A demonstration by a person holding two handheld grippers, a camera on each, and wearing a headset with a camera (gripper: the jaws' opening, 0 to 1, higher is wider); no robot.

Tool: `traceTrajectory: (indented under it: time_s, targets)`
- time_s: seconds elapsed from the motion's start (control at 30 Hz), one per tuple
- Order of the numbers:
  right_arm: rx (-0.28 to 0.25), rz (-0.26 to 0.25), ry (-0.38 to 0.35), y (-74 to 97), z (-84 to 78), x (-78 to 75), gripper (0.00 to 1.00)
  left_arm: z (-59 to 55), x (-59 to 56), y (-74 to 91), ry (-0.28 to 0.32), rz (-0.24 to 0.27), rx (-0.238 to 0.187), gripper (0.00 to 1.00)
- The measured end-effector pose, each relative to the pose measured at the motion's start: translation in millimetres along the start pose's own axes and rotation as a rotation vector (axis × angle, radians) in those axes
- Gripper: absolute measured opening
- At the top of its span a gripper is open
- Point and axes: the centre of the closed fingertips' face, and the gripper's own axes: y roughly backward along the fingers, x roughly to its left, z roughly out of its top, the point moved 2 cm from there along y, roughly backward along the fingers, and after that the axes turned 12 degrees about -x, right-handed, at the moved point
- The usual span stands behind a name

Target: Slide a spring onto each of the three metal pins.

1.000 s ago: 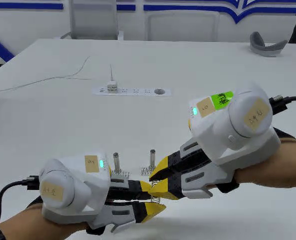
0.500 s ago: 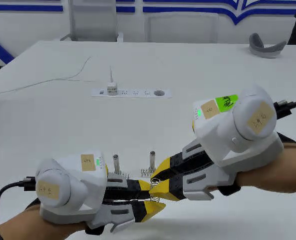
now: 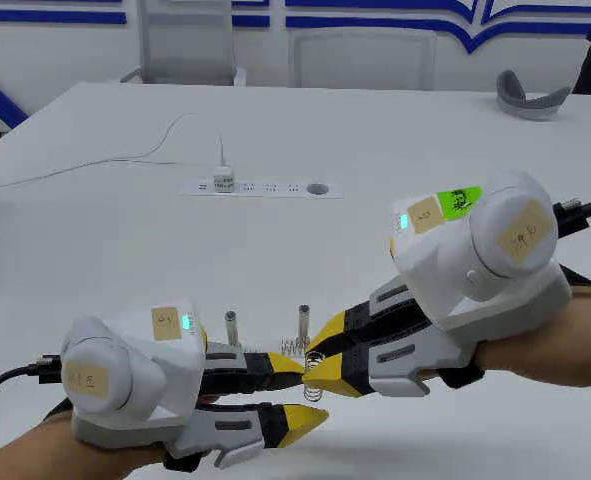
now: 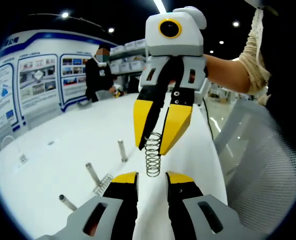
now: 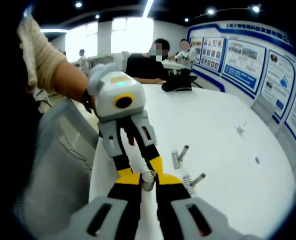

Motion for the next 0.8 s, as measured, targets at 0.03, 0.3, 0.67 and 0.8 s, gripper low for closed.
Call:
traceTrajectory:
  time_s: [0.03,0.3,0.67,0.8]
  targets:
    - [0.001,-0.001,-0.001,0.7,-0.3,-0.4,0.12,-0.6,0.6,1.3,0.003,0.004,0.001,0.24]
    - [0.001,-0.037,-0.015,10.0,-1.2,-10.4,0.12,-6.8,12.7,19.5,0.033,0.065,-0.002,0.33]
    - [0.001,-0.074,-0.024,19.6,-2.4,-22.6,0.12,-10.1,28.1,41.6,0.047,0.149,-0.009,0.44]
    - [0.002,-0.085,-0.028,23.5,-3.3,-25.4,0.12,-11.6,31.1,48.4,0.051,0.175,-0.011,0.46]
